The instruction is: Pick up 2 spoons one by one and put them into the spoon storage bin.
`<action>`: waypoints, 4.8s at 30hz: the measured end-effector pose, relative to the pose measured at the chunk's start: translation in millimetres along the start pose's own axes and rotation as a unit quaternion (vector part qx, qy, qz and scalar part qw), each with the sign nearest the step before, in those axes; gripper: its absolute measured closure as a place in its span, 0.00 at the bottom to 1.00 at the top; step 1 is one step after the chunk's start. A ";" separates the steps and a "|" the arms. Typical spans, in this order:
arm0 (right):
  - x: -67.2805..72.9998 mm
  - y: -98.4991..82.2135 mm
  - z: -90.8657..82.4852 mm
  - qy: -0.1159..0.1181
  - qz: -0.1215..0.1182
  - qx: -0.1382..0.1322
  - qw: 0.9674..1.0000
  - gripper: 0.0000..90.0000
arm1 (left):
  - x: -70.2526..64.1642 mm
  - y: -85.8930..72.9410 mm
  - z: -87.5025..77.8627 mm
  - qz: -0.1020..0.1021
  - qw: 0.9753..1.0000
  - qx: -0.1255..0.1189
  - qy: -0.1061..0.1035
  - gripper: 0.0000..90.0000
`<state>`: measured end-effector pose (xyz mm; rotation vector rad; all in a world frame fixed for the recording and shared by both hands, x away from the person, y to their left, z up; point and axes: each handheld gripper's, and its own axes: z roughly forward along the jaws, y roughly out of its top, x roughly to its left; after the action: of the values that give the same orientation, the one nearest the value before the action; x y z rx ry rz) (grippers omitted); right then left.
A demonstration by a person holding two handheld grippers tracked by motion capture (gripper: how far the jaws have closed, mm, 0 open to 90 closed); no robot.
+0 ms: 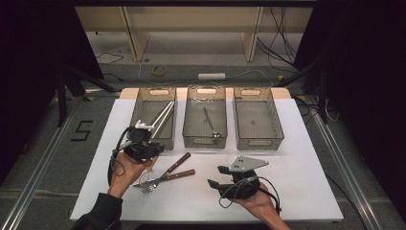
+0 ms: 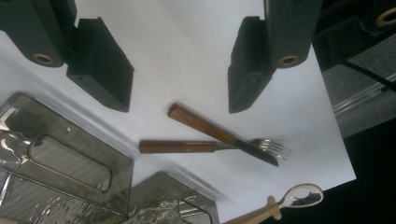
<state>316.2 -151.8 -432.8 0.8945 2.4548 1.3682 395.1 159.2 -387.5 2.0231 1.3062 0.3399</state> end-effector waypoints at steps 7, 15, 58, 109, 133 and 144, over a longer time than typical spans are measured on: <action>-2.8 -0.4 -2.1 -0.003 0.003 -0.006 1.000 0.46 | -8.3 24.5 -0.7 0.005 0.999 -0.048 -0.016 0.83; -5.0 -0.4 -4.5 -0.005 0.007 -0.010 1.000 0.45 | -16.0 60.2 4.7 0.007 0.995 -0.100 -0.030 0.83; -10.2 -0.8 -11.1 -0.012 0.007 -0.025 1.000 0.35 | -27.1 123.8 102.5 -0.007 0.985 -0.174 -0.011 0.82; -12.3 0.3 -11.0 -0.007 0.010 -0.026 1.000 0.35 | -15.2 39.8 9.2 0.121 0.989 -0.053 -0.061 0.27; -17.4 -0.2 -17.0 -0.015 0.018 -0.039 0.999 0.34 | -24.0 -14.5 12.5 0.203 0.977 0.035 -0.056 0.24; -21.2 -1.6 -20.0 -0.018 0.021 -0.042 0.999 0.33 | -29.9 -26.4 17.1 0.228 0.970 0.068 -0.056 0.24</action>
<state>323.8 -179.2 -425.5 0.9465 2.3466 1.4451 372.5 132.6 -413.3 2.4168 0.8042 0.3434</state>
